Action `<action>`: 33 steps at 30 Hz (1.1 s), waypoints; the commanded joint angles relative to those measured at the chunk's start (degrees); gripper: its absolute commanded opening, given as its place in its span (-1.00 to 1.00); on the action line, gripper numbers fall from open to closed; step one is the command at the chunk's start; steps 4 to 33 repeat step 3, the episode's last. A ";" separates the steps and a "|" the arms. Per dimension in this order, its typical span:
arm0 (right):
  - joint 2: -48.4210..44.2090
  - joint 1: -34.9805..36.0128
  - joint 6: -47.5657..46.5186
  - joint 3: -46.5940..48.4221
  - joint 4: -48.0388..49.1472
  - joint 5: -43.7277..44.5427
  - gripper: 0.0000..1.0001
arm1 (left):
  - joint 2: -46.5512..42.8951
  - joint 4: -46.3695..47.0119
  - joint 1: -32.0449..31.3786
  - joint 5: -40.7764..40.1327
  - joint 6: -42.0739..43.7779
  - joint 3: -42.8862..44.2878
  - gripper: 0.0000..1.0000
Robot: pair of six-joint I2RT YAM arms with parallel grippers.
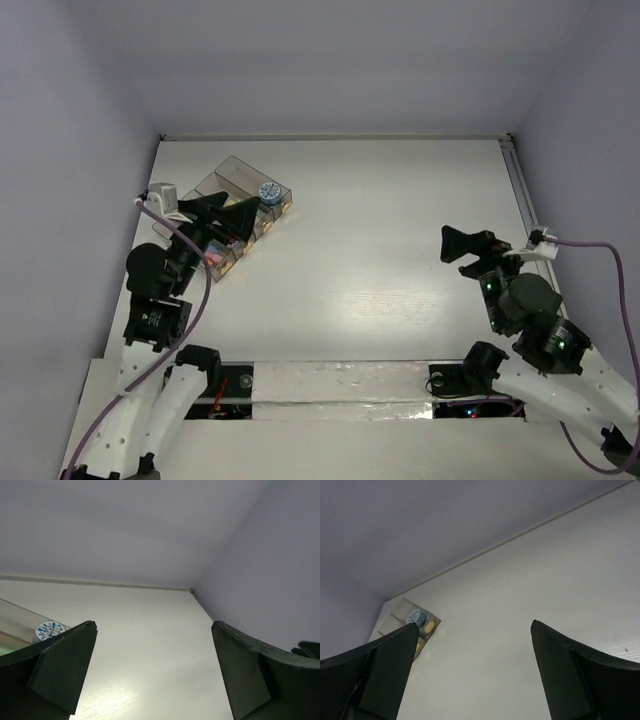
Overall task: Sort the stationery into containers
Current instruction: Reset both arms
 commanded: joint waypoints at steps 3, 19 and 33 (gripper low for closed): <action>4.77 0.33 3.43 3.80 -5.81 5.59 1.00 | -2.05 -1.79 -3.97 -2.11 6.08 0.23 0.98; 4.77 0.33 3.43 3.80 -5.81 5.59 1.00 | -2.05 -1.79 -3.97 -2.11 6.08 0.23 0.98; 4.77 0.33 3.43 3.80 -5.81 5.59 1.00 | -2.05 -1.79 -3.97 -2.11 6.08 0.23 0.98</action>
